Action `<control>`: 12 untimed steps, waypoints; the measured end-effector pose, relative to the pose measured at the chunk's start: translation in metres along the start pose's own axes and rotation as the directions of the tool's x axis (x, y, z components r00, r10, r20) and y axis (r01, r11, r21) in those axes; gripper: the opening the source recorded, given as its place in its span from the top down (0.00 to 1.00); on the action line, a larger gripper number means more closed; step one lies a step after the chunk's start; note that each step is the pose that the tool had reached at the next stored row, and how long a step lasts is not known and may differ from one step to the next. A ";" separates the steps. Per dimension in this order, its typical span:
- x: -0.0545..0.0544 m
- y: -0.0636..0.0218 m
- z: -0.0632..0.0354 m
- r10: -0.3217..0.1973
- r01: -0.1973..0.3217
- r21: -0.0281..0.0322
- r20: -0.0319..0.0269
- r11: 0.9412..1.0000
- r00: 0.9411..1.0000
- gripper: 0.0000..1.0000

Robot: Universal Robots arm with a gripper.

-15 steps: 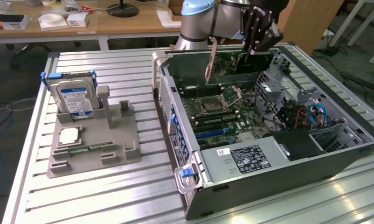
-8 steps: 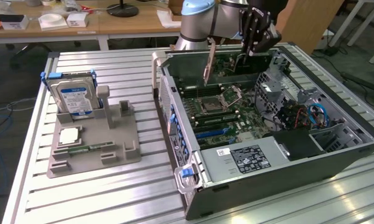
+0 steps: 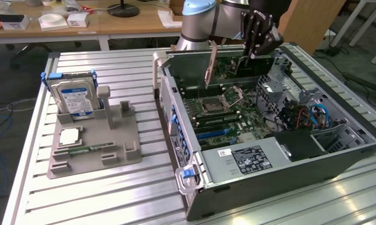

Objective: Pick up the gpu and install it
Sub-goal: 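Insert the gpu into the slot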

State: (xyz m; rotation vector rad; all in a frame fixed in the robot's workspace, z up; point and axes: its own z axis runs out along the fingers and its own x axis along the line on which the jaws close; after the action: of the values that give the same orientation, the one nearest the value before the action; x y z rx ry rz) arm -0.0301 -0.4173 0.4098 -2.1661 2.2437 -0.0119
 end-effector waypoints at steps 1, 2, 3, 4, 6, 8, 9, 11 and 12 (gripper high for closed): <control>0.001 -0.0001 0.0000 0.000 0.000 0.000 0.000 1.000 1.000 0.74; 0.001 0.0001 0.0002 0.000 0.000 0.000 0.000 1.000 1.000 0.74; 0.001 0.0003 0.0005 0.000 0.000 0.000 -0.001 1.000 1.000 0.74; 0.001 0.0003 0.0004 0.000 0.000 -0.001 -0.002 1.000 1.000 0.74; 0.002 0.0004 0.0016 0.000 0.000 -0.001 -0.008 1.000 1.000 0.74; 0.004 0.0004 0.0016 0.000 0.000 -0.001 -0.020 1.000 1.000 0.74; 0.005 0.0003 0.0017 -0.001 0.001 0.000 -0.025 1.000 1.000 0.74; 0.007 0.0007 0.0028 -0.001 0.001 0.000 -0.032 1.000 0.999 0.74; 0.007 0.0006 0.0030 -0.001 0.001 0.000 -0.038 1.000 0.999 0.74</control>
State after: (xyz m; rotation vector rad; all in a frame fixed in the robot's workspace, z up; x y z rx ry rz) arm -0.0309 -0.4244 0.4067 -2.1856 2.2629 -0.0537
